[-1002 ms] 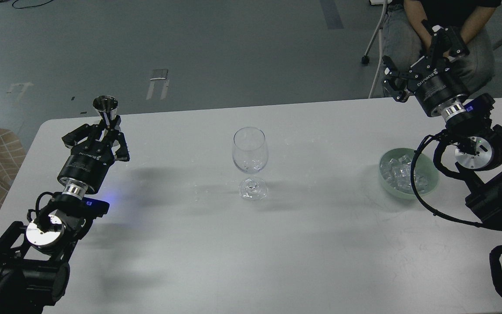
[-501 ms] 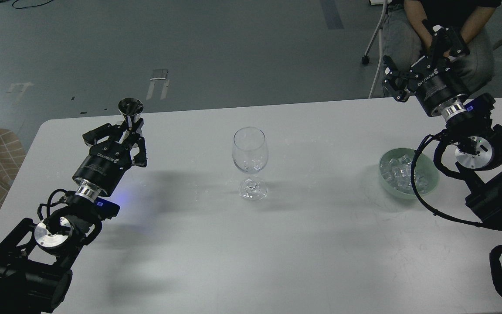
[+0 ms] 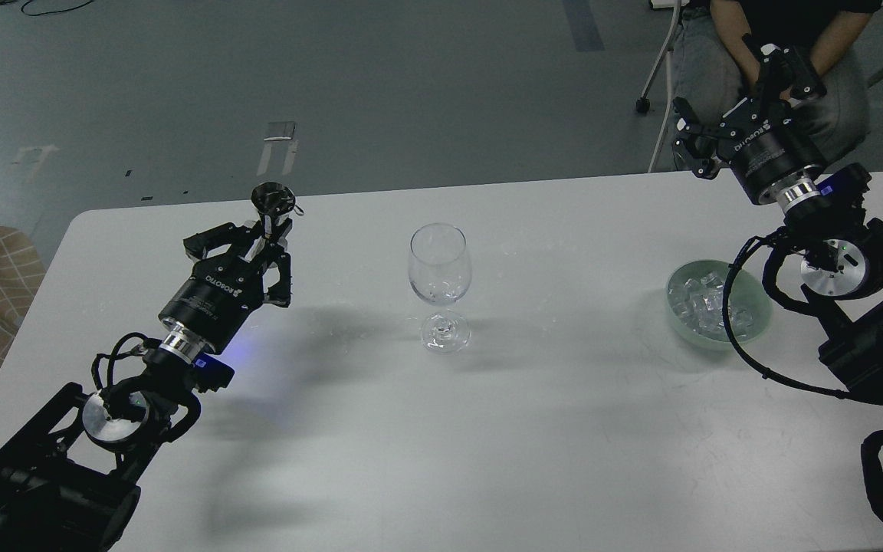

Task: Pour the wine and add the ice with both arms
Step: 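Carry the jigger with the left gripper toward the wine glass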

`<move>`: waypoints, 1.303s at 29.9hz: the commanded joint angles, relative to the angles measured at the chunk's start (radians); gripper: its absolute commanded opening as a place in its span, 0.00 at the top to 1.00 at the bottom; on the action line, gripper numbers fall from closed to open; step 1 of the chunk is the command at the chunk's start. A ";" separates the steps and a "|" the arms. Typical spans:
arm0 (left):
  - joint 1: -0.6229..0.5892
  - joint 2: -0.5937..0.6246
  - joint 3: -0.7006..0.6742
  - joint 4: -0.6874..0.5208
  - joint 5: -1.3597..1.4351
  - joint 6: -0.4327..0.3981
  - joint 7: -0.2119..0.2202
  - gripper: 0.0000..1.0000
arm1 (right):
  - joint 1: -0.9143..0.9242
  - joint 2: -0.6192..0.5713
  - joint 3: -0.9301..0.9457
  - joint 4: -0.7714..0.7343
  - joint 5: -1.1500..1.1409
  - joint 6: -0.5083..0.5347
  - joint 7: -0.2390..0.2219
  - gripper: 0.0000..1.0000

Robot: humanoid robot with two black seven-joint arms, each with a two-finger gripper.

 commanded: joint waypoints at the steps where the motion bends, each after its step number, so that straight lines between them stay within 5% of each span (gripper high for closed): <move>1: -0.001 0.005 0.005 -0.020 0.000 0.000 0.002 1.00 | 0.000 0.000 0.000 0.000 0.000 0.000 0.000 0.00; 39: -0.015 0.031 0.088 -0.125 0.018 0.050 0.039 1.00 | -0.004 -0.002 0.000 -0.001 0.000 0.000 -0.001 0.00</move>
